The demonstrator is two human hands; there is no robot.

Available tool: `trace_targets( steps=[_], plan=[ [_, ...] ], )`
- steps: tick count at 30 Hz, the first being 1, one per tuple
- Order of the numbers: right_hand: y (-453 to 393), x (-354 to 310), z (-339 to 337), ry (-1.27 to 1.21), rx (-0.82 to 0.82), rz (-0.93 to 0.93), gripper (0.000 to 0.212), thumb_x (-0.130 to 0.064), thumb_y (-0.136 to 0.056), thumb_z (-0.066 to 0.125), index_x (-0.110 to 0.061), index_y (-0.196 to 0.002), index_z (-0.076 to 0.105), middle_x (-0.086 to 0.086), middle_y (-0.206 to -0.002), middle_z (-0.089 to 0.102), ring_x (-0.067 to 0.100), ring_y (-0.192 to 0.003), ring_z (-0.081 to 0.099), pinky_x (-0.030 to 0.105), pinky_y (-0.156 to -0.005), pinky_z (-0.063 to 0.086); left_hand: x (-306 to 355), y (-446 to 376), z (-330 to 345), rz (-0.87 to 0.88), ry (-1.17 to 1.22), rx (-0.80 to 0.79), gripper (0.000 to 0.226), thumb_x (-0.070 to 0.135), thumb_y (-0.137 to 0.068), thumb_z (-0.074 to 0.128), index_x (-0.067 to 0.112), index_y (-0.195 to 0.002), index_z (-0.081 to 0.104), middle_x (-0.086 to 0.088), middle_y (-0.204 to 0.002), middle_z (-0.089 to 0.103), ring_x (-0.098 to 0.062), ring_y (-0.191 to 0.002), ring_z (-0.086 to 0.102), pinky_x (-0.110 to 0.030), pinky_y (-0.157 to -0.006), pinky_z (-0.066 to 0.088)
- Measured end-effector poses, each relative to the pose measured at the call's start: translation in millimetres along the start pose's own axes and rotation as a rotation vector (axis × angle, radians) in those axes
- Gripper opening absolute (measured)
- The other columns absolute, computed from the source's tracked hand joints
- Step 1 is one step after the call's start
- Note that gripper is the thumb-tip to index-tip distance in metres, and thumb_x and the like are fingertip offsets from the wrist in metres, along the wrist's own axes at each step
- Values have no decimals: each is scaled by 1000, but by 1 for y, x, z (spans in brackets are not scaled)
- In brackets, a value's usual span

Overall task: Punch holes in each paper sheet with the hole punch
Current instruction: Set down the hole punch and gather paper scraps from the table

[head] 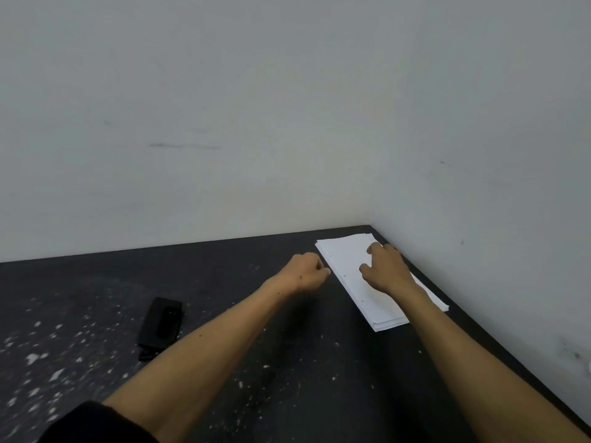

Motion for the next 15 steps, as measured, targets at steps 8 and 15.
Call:
trace_targets(
  steps=[8, 15],
  plan=[
    [36, -114, -1, -126, -20, -266, 43, -23, -100, 61, -7, -140, 53, 14, -142, 56, 29, -128, 55, 39, -104, 47, -39, 85, -97, 81, -221, 188, 27, 19, -101, 50, 8, -117, 70, -7, -118, 71, -20, -100, 67, -34, -90, 56],
    [85, -208, 35, -226, -101, -468, 39, -26, -100, 64, -10, -135, 57, 10, -135, 62, 25, -123, 60, 36, -103, 48, -116, 162, -158, 24, -217, 337, 24, 20, -100, 55, 11, -115, 72, -4, -114, 73, -14, -99, 65, -25, -86, 51]
  ],
)
Point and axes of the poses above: each hand's wrist, its own y-axis away from the middle knuckle, its own z-axis out of the palm, x = y × z, the point moved 7 cm from there along -y, towards the middle knuckle
